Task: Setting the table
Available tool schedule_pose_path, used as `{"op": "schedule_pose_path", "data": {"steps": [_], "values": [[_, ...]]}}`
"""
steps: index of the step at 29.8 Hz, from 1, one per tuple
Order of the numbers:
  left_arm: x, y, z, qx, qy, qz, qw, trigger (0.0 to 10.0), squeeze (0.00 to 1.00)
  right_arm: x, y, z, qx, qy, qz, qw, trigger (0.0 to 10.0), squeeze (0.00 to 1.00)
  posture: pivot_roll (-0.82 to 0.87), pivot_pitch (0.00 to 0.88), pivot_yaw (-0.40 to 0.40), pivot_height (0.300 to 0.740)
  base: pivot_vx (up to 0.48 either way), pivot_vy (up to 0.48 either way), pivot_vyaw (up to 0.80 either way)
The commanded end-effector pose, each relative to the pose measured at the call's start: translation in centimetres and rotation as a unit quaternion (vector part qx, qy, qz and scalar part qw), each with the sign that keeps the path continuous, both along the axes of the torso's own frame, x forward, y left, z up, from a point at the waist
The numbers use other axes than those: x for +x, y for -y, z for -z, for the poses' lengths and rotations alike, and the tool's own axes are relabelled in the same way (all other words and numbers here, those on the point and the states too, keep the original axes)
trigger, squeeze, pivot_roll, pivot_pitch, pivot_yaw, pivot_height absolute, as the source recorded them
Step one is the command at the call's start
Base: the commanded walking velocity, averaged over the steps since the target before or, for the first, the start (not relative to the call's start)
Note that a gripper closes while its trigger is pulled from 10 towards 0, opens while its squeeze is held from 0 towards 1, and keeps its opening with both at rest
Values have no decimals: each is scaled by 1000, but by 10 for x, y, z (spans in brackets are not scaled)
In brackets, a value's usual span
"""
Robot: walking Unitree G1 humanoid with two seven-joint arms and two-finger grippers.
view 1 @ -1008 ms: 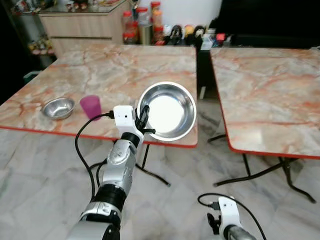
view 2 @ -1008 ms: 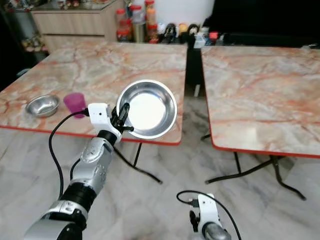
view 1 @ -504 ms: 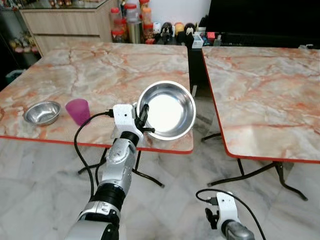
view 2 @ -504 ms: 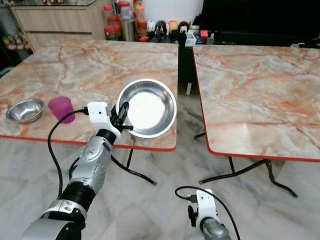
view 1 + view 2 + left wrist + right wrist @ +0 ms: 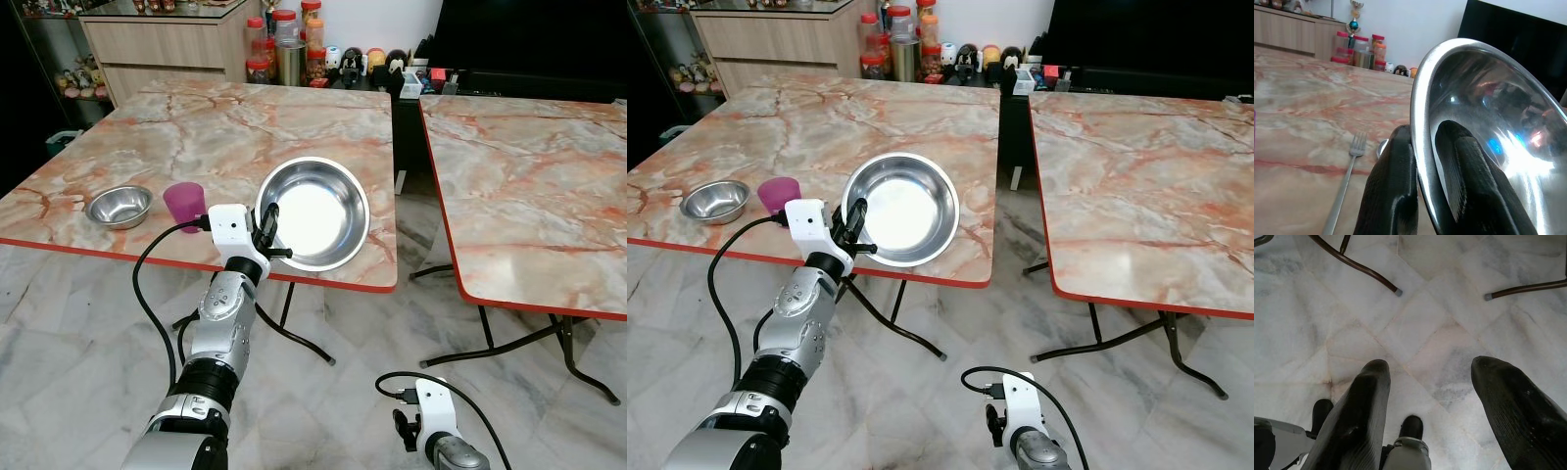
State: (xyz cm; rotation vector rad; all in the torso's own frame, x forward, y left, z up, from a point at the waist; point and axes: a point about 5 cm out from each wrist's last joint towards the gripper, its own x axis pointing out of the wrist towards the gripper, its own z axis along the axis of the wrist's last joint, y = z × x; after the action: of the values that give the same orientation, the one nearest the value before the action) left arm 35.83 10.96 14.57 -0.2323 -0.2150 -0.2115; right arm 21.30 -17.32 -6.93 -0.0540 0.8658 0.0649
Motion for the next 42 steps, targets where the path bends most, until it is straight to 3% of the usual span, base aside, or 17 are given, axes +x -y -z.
{"op": "schedule_pose_path", "data": {"steps": [1,9,42], "values": [[0,-1,-6,2,13,-2,1000,10000,0,0,1,0,-8,2,-9,1000,10000,0,63,38,-22,715,0,0,0],[1,-2,-6,3,14,-3,1000,10000,0,0,0,0,10,3,11,1000,10000,0,62,38,-22,715,0,0,0],[0,-2,-7,5,17,-3,1000,10000,0,1,-1,-1,8,2,1,1000,10000,0,61,32,-22,715,0,-413,0]]}}
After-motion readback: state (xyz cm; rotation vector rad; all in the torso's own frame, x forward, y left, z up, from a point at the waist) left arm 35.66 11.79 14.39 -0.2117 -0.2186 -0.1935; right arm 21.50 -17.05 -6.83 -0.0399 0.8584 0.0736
